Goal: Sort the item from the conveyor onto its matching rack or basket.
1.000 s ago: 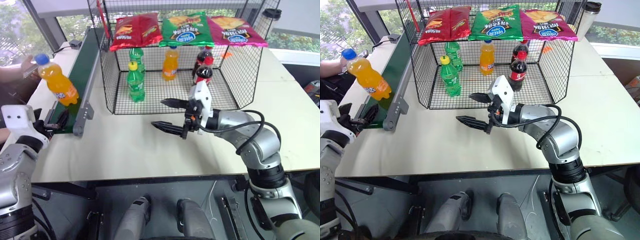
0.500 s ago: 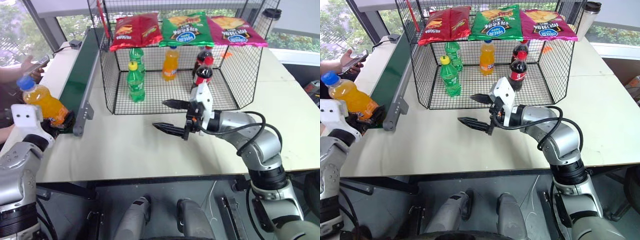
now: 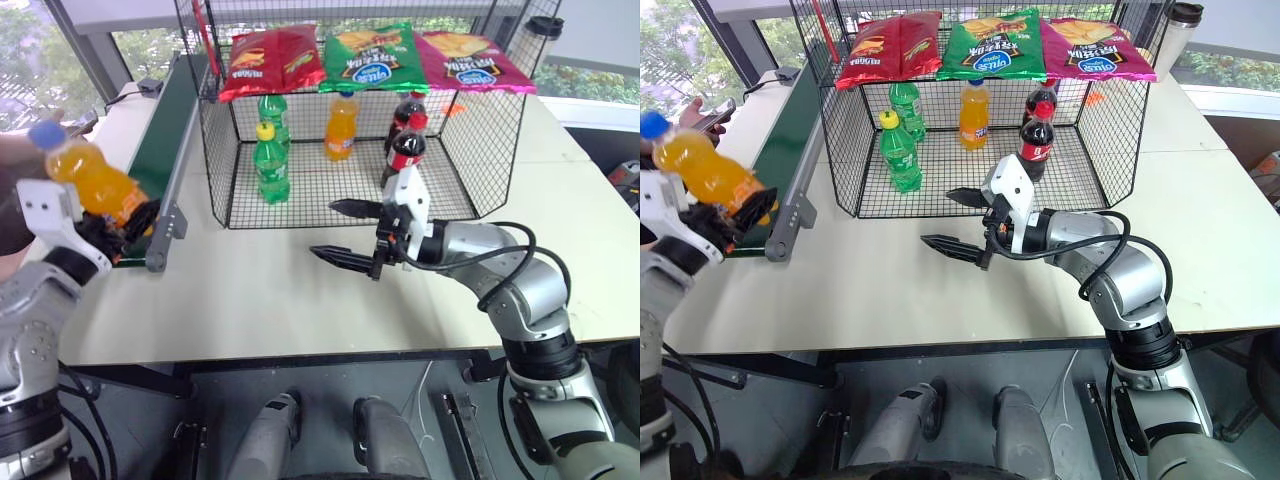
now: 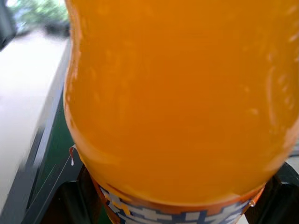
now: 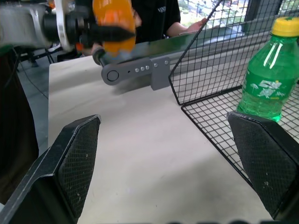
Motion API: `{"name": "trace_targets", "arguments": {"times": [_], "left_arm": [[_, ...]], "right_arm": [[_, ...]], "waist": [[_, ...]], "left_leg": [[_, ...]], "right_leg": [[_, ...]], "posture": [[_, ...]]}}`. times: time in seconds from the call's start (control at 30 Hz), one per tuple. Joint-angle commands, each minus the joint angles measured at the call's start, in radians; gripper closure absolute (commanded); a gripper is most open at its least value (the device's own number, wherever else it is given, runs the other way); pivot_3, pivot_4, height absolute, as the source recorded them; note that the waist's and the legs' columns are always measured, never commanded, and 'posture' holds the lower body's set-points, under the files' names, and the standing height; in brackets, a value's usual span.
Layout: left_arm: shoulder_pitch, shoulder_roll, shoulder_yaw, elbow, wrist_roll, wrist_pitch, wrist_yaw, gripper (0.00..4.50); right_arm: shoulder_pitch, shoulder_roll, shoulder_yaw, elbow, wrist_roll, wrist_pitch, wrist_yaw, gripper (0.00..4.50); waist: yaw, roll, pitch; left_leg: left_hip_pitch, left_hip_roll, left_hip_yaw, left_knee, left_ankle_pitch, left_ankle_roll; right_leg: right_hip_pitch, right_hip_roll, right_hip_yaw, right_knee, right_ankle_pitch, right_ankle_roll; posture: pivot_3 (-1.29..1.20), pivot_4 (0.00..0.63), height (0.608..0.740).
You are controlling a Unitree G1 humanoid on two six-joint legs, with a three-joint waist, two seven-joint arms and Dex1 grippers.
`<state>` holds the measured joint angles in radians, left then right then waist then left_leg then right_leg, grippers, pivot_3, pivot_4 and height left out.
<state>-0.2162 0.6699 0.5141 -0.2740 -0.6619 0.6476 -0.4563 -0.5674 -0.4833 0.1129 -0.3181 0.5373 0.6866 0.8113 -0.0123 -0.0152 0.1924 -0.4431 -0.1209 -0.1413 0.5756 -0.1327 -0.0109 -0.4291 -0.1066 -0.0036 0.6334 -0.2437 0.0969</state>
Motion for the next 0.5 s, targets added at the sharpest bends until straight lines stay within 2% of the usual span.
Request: {"name": "trace_targets", "arguments": {"times": [0.03, 0.3, 0.5], "left_arm": [[-0.037, 0.021, -0.069, -0.090, -0.055, 0.018, -0.072, 1.46], [-0.157, 0.017, -0.329, -0.014, 0.039, -0.068, -0.259, 1.46], [-0.243, -0.033, -0.479, 0.069, 0.151, -0.183, -0.343, 1.46]], "right_arm": [[-0.024, 0.006, -0.028, -0.033, 0.028, 0.002, -0.006, 0.00], [-0.023, 0.009, -0.048, -0.040, 0.049, 0.026, -0.034, 0.00], [-0.027, -0.001, -0.054, -0.060, 0.061, 0.050, -0.049, 0.00]], "waist": [[0.002, 0.000, 0.000], [0.001, 0.000, 0.000], [0.001, 0.000, 0.000]], "left_leg": [[0.000, 0.000, 0.000, 0.000, 0.000, 0.000], [0.000, 0.001, 0.000, 0.000, 0.000, 0.000], [0.000, 0.001, 0.001, 0.000, 0.000, 0.000]], "right_leg": [[0.000, 0.000, 0.000, 0.000, 0.000, 0.000], [0.000, 0.001, 0.000, -0.001, 0.001, 0.000], [0.000, 0.002, 0.000, -0.002, 0.002, 0.000]], "posture": [[0.00, 0.150, 0.739], [0.00, 0.150, 0.739], [0.00, 0.150, 0.739]]}}
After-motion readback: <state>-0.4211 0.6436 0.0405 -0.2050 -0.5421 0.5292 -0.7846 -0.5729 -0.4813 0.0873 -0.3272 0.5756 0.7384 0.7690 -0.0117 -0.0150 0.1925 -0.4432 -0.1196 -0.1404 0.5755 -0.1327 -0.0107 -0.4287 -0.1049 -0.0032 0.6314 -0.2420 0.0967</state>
